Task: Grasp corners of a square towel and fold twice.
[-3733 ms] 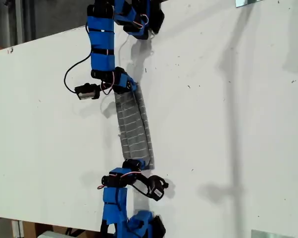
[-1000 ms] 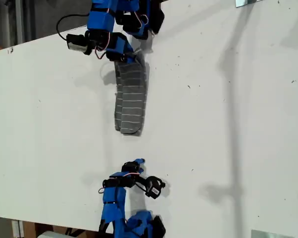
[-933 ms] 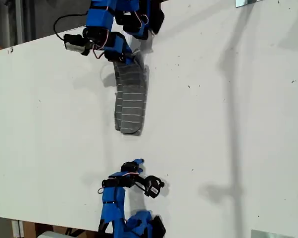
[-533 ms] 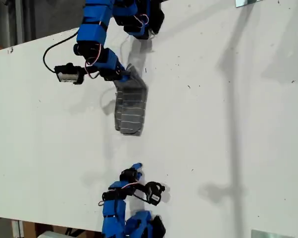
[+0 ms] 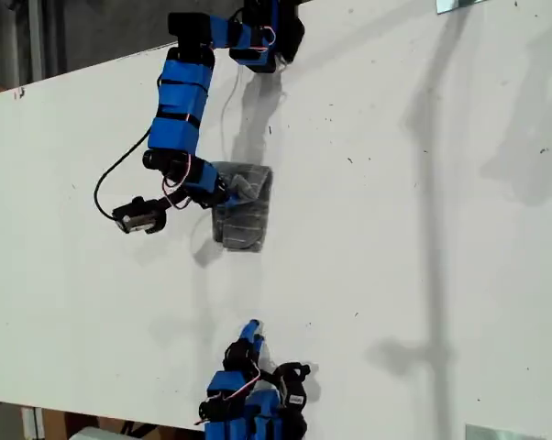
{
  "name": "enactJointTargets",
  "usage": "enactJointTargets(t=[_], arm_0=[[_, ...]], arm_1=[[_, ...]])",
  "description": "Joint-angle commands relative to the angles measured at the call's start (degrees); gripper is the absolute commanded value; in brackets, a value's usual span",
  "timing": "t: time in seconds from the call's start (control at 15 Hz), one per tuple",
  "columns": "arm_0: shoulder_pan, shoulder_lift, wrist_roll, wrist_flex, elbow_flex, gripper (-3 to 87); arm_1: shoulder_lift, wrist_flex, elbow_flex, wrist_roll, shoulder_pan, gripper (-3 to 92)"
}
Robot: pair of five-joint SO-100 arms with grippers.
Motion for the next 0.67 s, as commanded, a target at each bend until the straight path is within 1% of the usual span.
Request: enactJointTargets(t=[0.0,0.13,0.27,0.33,0.4,0.47,0.6], arm_0=[[-1.32,12.66,-0.97,3.96,3.69,14.3],[-1.58,21.88,-1.32,7.82,6.59,14.3],[-1.67,24.96,-1.32,9.23,7.47,14.3],[-1.76,25.31,-1.23,9.40,7.65,14.3],[-1.85,25.58,-0.88,9.40,7.65,14.3],[-1.93,25.75,-0.62,9.40,7.73,14.3],[-2.02,26.02,-0.53,9.49,7.91,14.3]], arm_1=[[0.09,-7.82,-3.25,-6.59,-1.23,-0.1],[-0.62,-13.10,-3.08,-10.46,-2.02,-0.1],[-1.23,-16.52,-3.08,-12.13,-2.11,-0.1],[-2.20,-17.67,-2.81,-12.13,-1.67,1.9],[-3.25,-18.63,-2.72,-12.30,-1.41,27.9],[-3.43,-19.51,-2.72,-12.22,-0.88,41.0],[3.52,-18.28,-0.62,-10.72,2.46,41.8]])
